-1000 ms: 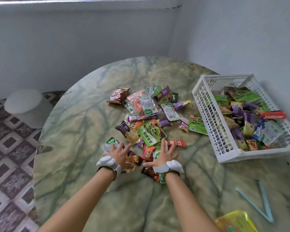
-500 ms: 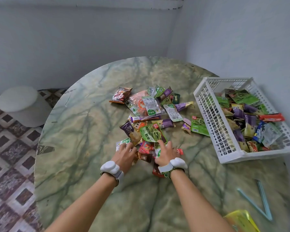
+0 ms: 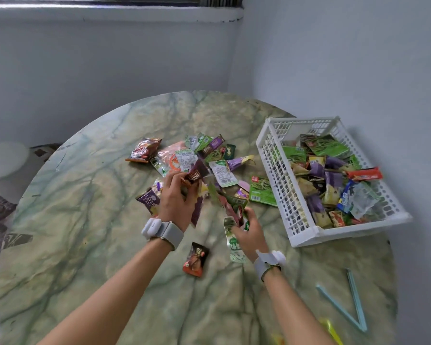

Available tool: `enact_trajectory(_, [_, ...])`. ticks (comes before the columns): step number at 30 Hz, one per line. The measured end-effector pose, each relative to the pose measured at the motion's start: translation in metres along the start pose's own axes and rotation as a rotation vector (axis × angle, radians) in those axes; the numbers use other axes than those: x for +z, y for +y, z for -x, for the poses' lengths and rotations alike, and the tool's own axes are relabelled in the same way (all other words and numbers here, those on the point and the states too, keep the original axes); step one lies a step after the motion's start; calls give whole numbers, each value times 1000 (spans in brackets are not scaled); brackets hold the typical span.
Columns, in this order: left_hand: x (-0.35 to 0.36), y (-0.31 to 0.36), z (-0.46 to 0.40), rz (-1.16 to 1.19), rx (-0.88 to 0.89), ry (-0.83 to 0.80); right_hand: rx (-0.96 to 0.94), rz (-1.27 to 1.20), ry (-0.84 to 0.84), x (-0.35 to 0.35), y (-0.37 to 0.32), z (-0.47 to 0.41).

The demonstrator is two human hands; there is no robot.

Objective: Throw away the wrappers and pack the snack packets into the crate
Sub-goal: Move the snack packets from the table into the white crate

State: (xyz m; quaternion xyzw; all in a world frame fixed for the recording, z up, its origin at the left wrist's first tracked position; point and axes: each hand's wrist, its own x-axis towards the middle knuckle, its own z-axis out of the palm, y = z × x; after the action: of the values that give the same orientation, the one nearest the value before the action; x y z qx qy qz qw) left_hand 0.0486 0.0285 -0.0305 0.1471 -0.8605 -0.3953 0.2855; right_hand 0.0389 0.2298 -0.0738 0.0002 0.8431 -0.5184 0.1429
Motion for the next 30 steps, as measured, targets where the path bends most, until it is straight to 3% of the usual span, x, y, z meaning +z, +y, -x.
enact_trajectory(5, [70,89,-15,223,-197,143,-78,-369,217,-111,-22,-15])
enact_trajectory(10, [152,180,-26,594,-319,16,-143,-413,397,-234,-32,-40])
enact_trajectory(14, [230,229,-33,625,-393,-116,-220,-194,523,-314,-34,-87])
enact_trajectory(16, [258,229,-39,634,-548,-233,-151,-48,537,-322,-23,-119])
enact_trajectory(18, [290,230,-45,726,-809,-377,-54,180,422,-329,-5,-151])
enact_trajectory(20, [305,219,-49,716,-1004,-441,12,444,201,-318,10,-169])
enact_trajectory(22, [318,211,-46,626,-1017,-471,28,566,117,-313,25,-177])
enact_trajectory(27, [335,197,-57,536,-949,-531,-39,576,522,-302,53,-167])
enact_trajectory(30, [343,192,-77,540,-893,-477,57,769,268,-288,75,-167])
